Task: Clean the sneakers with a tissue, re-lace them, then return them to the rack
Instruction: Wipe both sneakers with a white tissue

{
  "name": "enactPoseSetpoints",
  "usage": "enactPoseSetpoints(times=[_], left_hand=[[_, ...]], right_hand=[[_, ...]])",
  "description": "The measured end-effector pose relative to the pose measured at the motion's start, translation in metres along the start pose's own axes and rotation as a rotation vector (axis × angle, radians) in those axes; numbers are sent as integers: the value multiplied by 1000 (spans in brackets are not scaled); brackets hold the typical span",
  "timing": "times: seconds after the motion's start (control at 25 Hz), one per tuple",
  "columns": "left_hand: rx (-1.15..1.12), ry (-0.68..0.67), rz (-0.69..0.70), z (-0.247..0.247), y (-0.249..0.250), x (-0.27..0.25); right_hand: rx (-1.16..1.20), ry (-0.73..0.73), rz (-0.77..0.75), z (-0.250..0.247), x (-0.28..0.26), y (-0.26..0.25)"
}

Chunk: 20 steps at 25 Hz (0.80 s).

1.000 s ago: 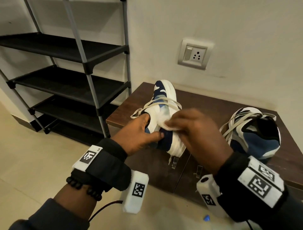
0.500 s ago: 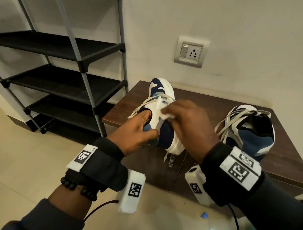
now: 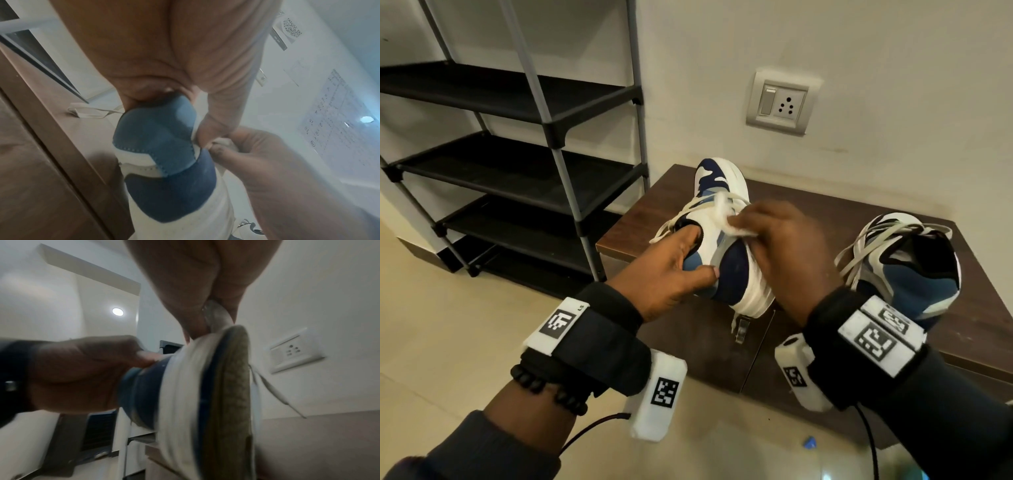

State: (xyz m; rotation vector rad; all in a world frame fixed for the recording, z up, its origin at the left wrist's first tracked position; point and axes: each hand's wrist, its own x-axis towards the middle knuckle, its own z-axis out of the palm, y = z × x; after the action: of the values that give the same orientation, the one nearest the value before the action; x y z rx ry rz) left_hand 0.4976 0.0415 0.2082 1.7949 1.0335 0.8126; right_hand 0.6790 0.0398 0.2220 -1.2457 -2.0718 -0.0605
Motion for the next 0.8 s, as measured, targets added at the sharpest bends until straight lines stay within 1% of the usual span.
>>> enactPoseSetpoints(times=[0.04,0.08,0.16,0.2,0.28,0.32,0.36,0.44,0.48,0.52,0.6,0.64,0.72,0.76,0.8], left_hand=[[23,17,-2,1,0,0],[6,17,-4,1,0,-1],[-95,-7,-12,-1,3,-4],[-110,-26,-15,-2,3,-4],[-24,-31,-16,-3,3,-1],[2,-21,-25,-3,3,-2],[-12,-10,-34,-3,4,-3],[-93,-23,-33,-4,7,-6],[-92,-35,-17,-4,9,-6],[-48,-36,-3,-4,8,-4],[29,-20,-1,-3,7,-2],[12,-8,-14,-3,7,-2],[-44,-6,-24,-2,7,-1],[-30,-10,-13,-2,8,-1],[9,-9,-2,-2,8,-2]], right_hand=[[11,5,47,-1,2,3],[14,-3,30,1,0,-1],[-9,-47,-104,8,-6,-15],[-25,-48,-132,9,-5,-15],[-41,0,-37,4,4,-8],[-41,-2,-5,3,3,-7],[-41,-29,-41,3,0,-8],[-43,-100,-200,4,-13,-14],[-36,-114,-222,4,-14,-13],[-25,-93,-176,1,-12,-9],[-13,-5,-66,-4,-9,-2],[-23,-6,-76,-4,-10,-3],[-63,-77,-155,-2,-17,-7],[-66,-96,-127,-3,-16,-4],[-57,-103,-47,-6,-13,3]])
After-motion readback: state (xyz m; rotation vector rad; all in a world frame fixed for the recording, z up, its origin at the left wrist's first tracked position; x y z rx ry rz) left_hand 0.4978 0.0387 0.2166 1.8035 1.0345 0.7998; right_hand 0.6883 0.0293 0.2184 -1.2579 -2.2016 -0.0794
